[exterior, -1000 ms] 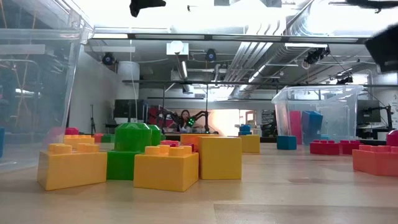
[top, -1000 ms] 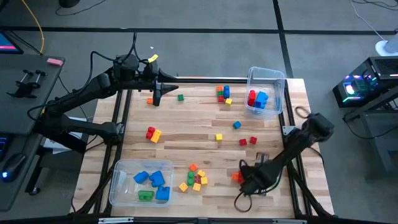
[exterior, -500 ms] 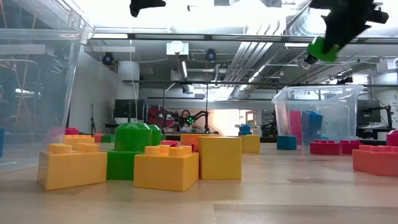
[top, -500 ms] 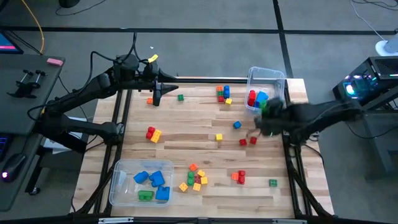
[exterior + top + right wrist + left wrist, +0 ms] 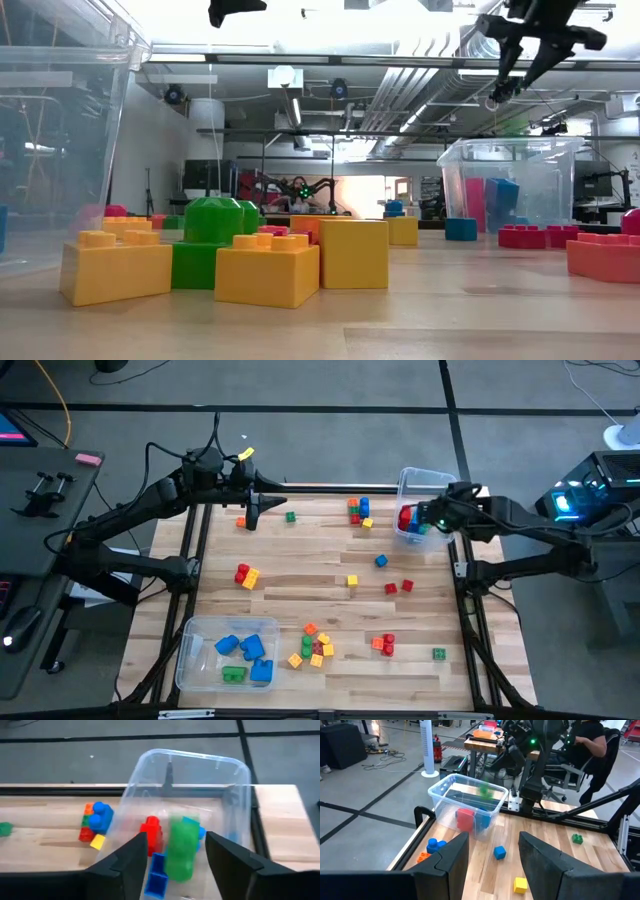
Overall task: Sort blocks by size
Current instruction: Put the large green game piece into the right transparent bin, then put the large red game piece into the right transparent bin
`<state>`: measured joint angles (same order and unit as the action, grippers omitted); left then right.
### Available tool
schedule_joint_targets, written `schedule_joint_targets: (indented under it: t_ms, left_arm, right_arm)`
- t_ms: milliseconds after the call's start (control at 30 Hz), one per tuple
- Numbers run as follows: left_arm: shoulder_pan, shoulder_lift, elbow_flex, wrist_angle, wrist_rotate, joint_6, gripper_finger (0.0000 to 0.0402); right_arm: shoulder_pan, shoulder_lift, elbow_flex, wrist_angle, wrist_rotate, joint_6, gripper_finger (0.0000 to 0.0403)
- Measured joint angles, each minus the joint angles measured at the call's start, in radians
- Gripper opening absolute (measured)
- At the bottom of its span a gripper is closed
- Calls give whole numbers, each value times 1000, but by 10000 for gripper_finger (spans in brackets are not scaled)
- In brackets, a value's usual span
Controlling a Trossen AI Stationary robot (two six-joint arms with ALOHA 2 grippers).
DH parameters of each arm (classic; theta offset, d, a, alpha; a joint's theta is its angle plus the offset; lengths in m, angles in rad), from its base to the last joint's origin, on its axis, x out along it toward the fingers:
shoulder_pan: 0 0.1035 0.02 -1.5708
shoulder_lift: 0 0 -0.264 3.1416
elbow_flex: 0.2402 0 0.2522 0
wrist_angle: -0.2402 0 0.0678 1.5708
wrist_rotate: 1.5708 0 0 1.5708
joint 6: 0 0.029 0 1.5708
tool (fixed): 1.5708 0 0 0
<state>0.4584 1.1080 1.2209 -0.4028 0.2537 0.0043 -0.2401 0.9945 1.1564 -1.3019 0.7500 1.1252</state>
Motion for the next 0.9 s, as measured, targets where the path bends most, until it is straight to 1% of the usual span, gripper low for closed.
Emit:
schedule_joint_targets:
  t_ms: [100,200,333,400,467,600,767,833,900]
  left_arm:
    - [0,0,0,-1,0,-2,161]
    - [0,0,0,-6,0,-3,161]
    - [0,0,0,-27,0,-3,161]
    - [0,0,0,-30,0,-3,161]
    - [0,0,0,-29,0,-3,161]
    - [0,0,0,-29,0,-3,161]
    - [0,0,0,-29,0,-2,161]
    - [0,0,0,-29,0,-2,161]
    - [0,0,0,-29,0,-1,161]
  right_arm:
    - [-18,-2,0,53,-16,-30,214]
    - [-17,-3,0,122,-106,-59,216]
    - [42,10,0,271,-349,-203,216]
    - [91,27,0,347,-478,-229,216]
    - [155,52,0,408,-582,-229,216]
    - [306,144,0,451,-738,-134,216]
    - [482,312,0,443,-899,62,217]
    - [531,383,0,423,-943,171,217]
    - [574,447,0,389,-954,299,217]
